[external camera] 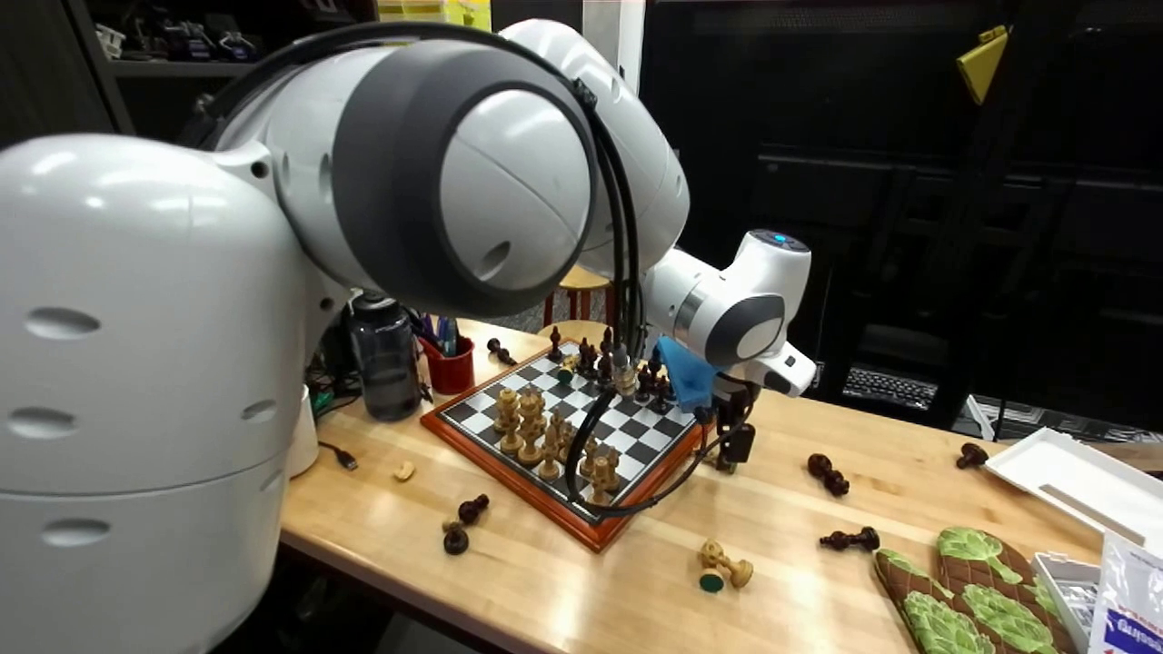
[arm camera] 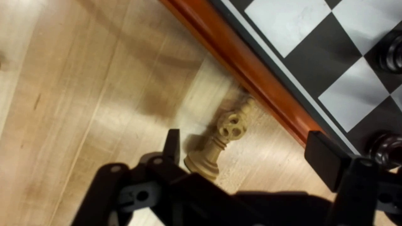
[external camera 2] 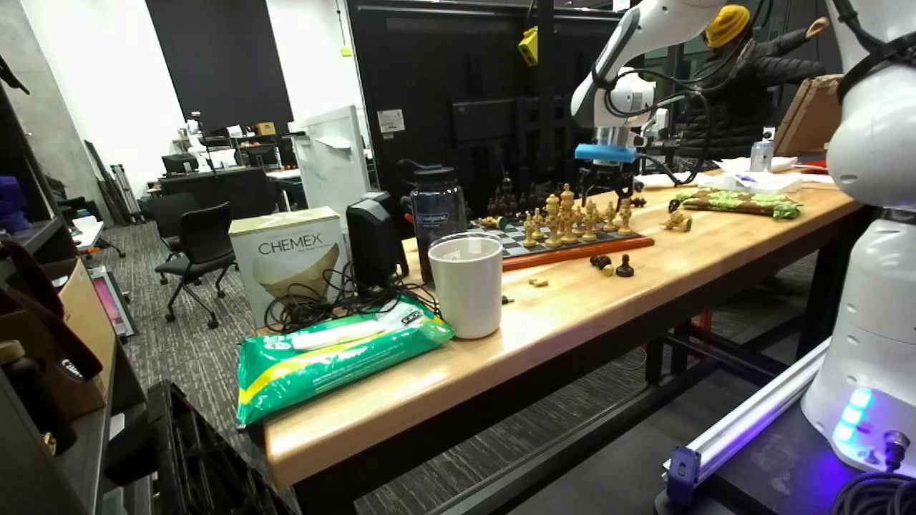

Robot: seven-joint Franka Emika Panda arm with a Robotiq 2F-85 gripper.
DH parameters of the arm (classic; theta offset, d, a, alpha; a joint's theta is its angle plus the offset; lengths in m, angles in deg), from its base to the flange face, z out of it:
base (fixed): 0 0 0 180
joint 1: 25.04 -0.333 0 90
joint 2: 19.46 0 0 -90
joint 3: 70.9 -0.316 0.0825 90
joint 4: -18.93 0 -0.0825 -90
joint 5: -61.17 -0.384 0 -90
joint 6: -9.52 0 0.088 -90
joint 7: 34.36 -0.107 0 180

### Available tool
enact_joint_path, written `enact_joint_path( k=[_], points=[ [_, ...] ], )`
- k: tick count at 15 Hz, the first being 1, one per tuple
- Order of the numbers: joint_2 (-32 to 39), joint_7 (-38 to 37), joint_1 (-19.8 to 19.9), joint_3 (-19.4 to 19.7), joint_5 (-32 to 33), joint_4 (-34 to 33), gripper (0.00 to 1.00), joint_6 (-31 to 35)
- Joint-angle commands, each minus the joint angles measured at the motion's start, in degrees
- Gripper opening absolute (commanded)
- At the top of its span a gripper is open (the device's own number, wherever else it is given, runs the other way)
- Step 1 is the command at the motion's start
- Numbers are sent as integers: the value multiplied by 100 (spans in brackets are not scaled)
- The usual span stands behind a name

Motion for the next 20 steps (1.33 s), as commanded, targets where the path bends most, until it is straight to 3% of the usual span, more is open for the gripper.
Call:
enact_joint_path(
  k=[1,10,16,20],
  points=[
    [78,-343,-71,63,-73,-54,100,120],
    [155,-1187,-120,122,-1,-49,100,325],
    [152,-2079,-369,330,484,56,100,581],
    [207,-1987,-286,223,479,-11,100,560]
  ],
)
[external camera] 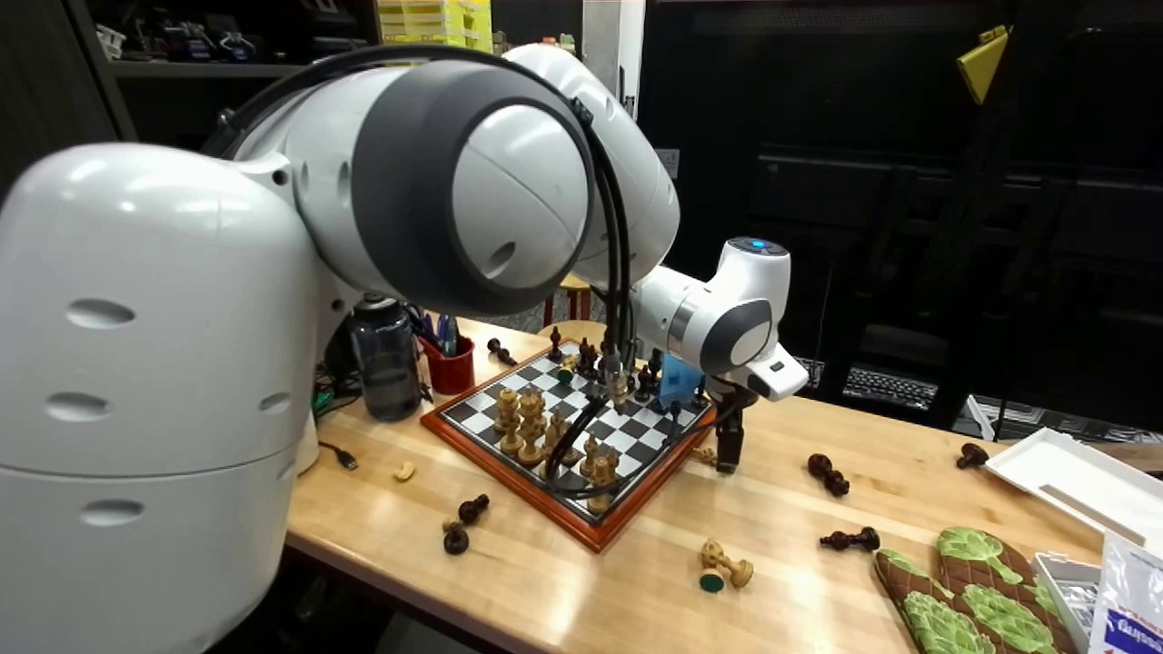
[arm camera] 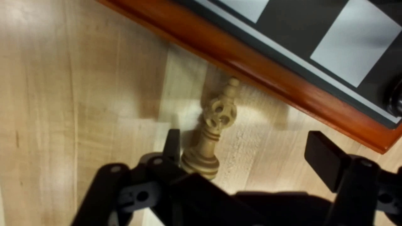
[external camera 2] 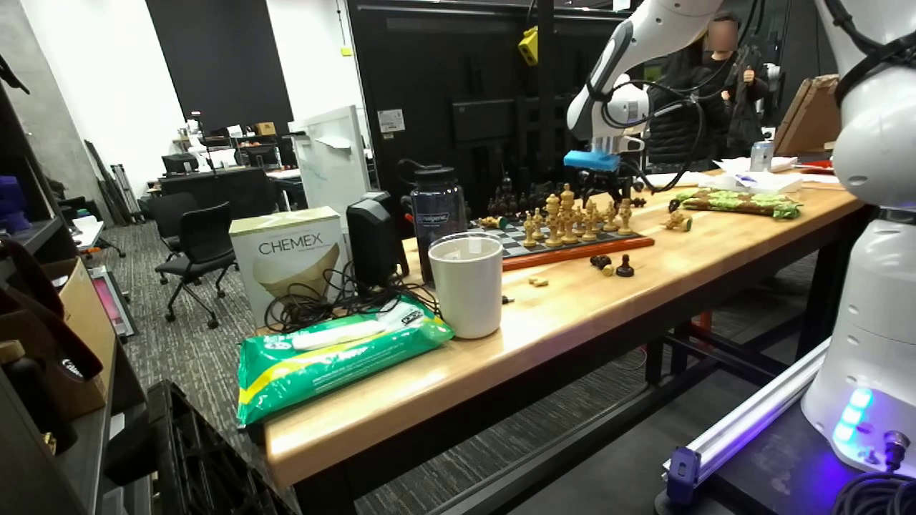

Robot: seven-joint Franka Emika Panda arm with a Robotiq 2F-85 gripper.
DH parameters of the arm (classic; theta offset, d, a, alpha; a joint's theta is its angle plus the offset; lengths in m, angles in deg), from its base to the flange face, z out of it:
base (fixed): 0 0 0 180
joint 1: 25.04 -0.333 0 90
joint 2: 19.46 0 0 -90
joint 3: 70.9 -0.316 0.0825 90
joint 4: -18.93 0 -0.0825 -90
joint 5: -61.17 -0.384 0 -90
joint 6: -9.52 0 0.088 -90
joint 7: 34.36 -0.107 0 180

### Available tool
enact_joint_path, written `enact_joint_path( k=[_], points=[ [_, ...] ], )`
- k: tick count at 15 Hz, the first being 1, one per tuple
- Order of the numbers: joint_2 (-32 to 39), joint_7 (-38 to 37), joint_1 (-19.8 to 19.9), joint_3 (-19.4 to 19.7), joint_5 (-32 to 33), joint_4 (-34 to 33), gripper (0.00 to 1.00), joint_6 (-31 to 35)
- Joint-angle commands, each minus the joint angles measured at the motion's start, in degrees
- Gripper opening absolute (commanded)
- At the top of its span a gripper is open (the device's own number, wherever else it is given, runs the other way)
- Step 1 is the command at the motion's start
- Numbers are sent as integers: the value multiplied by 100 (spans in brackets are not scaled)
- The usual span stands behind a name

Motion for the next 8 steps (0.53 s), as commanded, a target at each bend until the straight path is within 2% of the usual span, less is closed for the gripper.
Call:
enact_joint_path(
  k=[1,8],
  points=[
    [3,-9,4,-13,12,-13,100,-4],
    [-46,-146,-2,13,-37,33,100,-111]
  ],
)
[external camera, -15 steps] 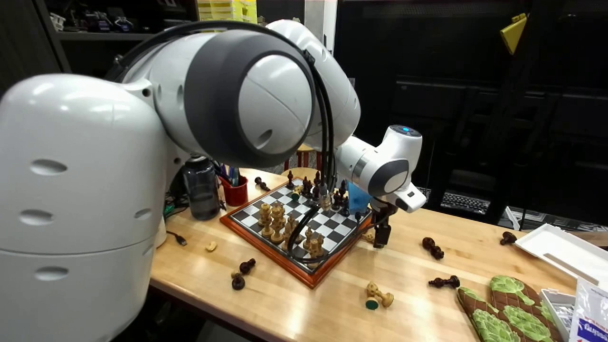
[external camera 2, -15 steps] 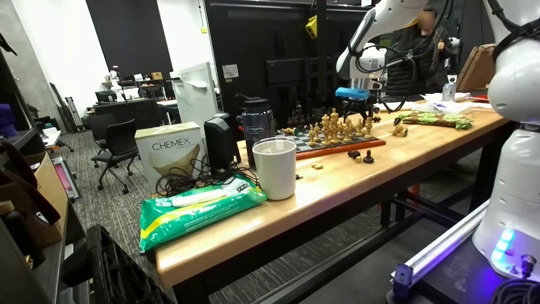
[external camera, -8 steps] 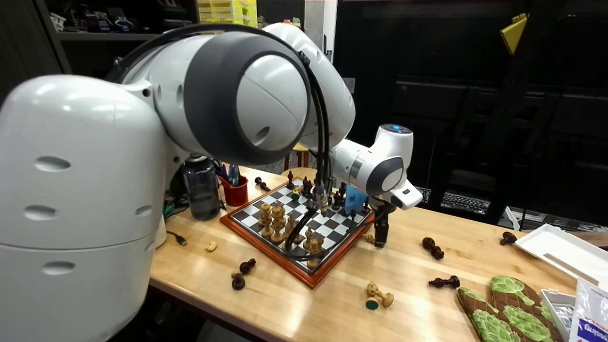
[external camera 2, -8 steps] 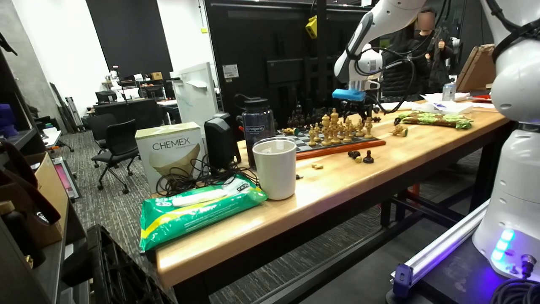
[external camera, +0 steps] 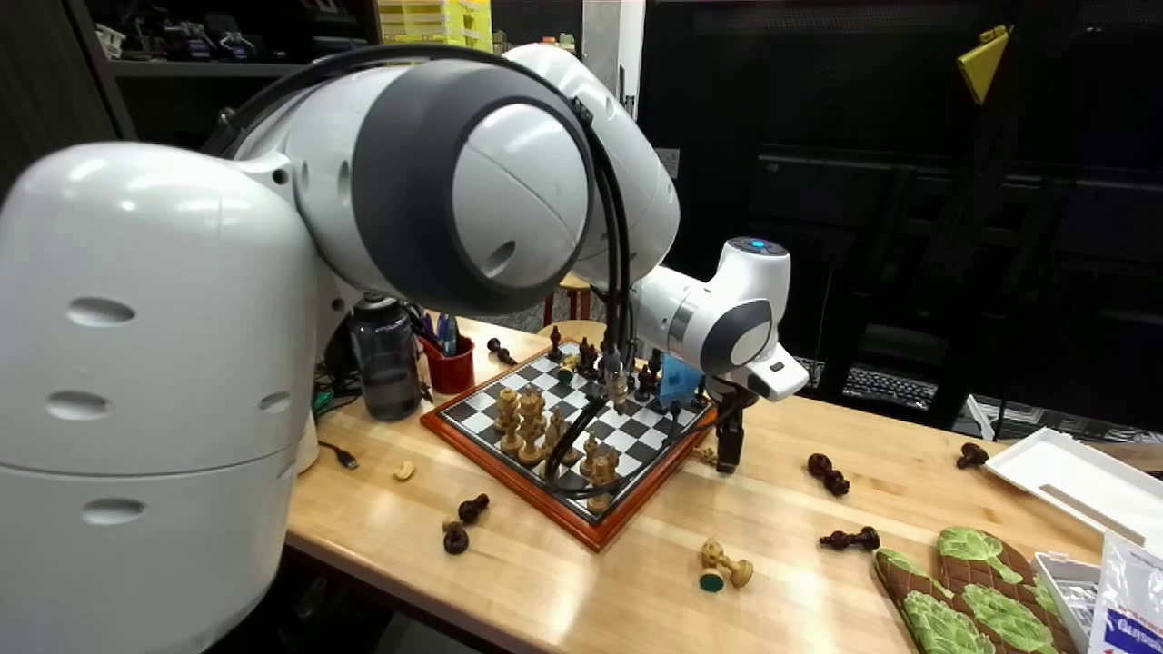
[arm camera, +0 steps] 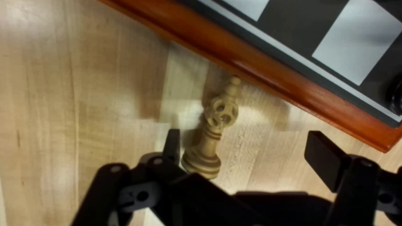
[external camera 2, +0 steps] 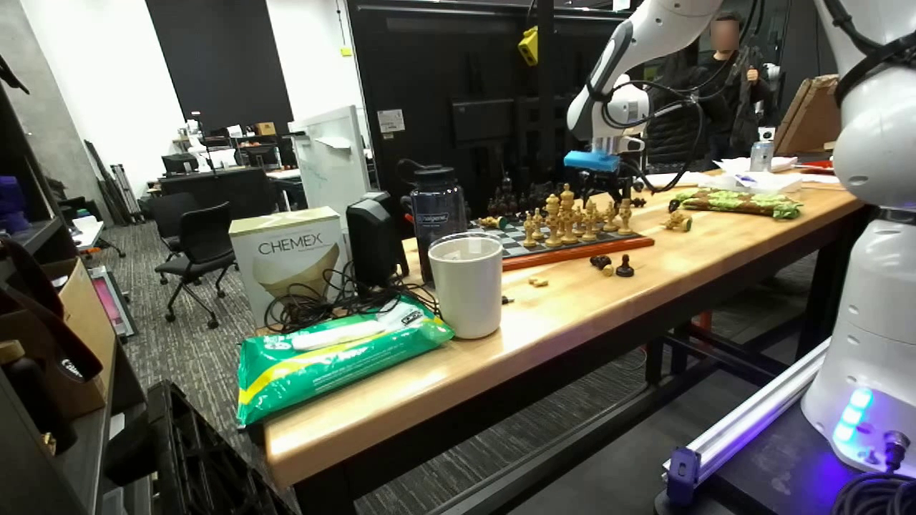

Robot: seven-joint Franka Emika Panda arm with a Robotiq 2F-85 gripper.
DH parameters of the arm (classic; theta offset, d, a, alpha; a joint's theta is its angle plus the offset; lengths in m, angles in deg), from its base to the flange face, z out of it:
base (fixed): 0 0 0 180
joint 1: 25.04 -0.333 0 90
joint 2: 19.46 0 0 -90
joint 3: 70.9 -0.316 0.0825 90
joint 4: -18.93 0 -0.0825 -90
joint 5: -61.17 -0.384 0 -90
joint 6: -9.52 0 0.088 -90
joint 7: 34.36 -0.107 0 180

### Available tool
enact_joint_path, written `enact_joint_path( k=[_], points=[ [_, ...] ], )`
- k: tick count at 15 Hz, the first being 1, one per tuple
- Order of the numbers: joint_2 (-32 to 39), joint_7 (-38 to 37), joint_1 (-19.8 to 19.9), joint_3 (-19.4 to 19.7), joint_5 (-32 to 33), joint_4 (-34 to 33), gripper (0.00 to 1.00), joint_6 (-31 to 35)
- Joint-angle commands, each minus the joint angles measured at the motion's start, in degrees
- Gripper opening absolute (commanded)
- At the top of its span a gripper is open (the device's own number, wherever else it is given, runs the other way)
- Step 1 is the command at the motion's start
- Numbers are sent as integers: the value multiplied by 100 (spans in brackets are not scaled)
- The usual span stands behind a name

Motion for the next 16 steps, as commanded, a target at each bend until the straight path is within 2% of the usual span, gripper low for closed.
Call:
enact_joint_path(
  k=[1,6,16],
  points=[
    [-98,-195,1,11,-36,67,100,-163],
    [-212,-676,-128,117,207,114,100,-332],
    [-204,-2462,-831,351,2045,-54,100,-649]
  ],
)
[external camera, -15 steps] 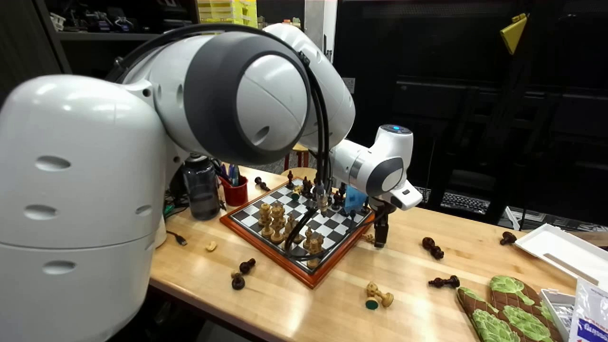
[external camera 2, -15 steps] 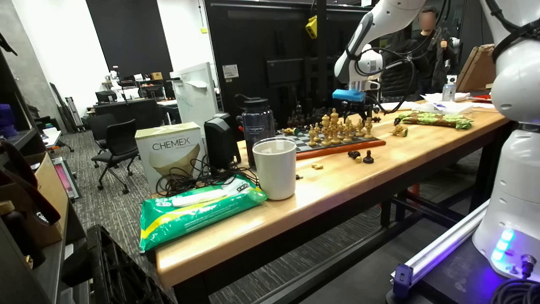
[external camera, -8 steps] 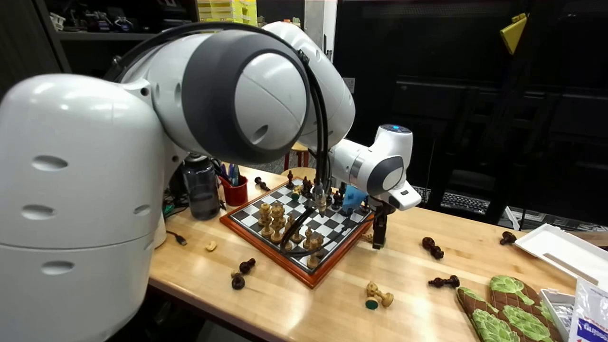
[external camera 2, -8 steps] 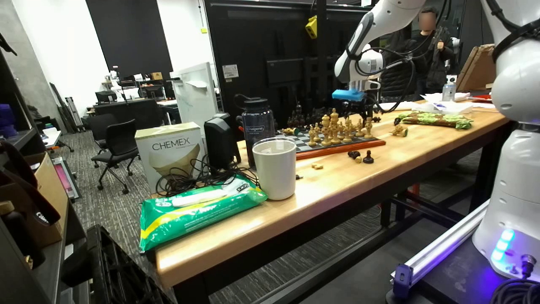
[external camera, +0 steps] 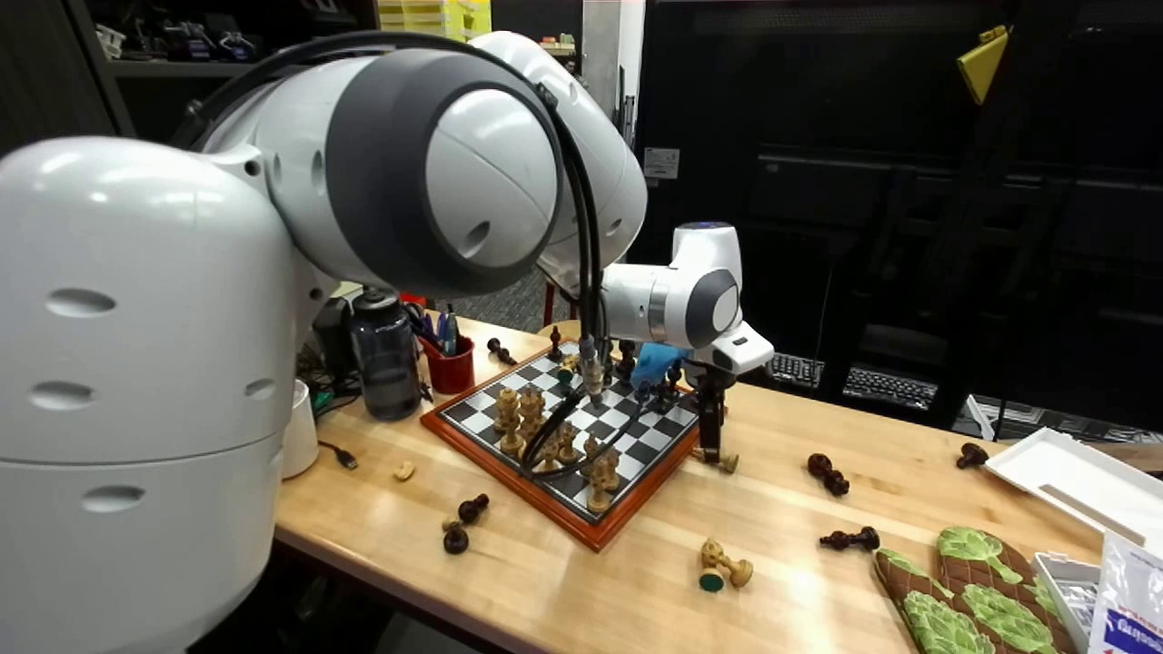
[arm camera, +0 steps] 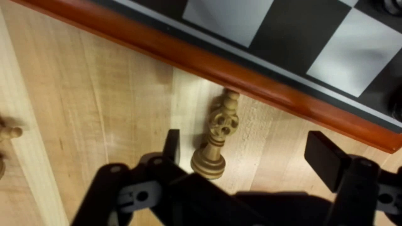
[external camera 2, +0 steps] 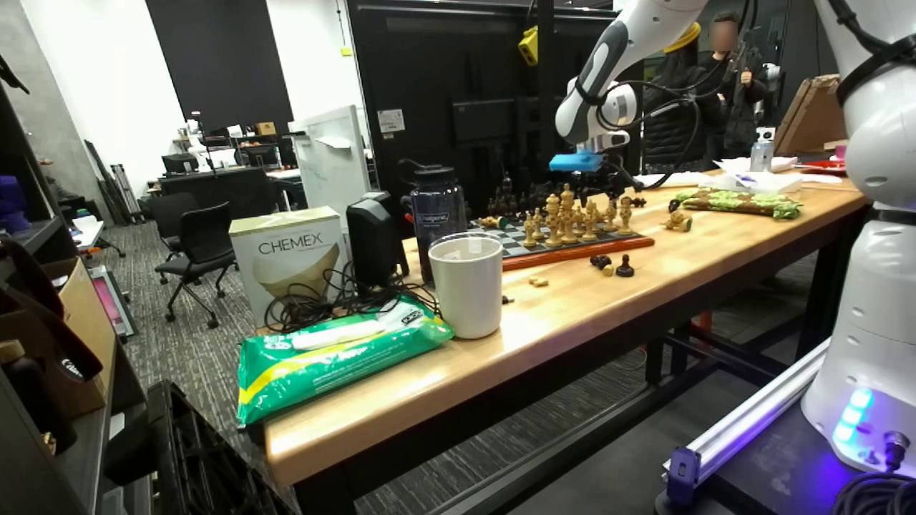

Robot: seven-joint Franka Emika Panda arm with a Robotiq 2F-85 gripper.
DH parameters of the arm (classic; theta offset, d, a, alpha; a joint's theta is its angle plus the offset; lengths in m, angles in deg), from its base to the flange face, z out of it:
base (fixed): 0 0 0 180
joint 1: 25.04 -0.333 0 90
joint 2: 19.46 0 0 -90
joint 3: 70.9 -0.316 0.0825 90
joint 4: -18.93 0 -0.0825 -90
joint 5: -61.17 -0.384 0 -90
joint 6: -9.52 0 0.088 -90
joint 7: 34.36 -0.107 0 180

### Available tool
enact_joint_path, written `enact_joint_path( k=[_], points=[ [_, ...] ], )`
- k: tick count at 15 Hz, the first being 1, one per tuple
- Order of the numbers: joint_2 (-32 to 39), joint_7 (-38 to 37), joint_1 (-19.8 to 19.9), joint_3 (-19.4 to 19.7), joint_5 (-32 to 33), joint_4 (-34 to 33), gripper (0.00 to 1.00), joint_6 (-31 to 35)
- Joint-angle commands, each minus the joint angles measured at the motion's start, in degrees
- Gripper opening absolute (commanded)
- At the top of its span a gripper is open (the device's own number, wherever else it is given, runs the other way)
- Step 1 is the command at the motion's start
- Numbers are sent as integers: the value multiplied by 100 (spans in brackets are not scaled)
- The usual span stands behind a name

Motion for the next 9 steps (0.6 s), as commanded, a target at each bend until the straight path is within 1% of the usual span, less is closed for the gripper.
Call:
enact_joint_path(
  k=[1,3,9],
  points=[
    [-135,-708,-303,137,704,27,100,-253],
    [-145,-960,-345,112,1009,31,100,-328],
    [-170,-1333,-350,41,1451,53,100,-427]
  ],
)
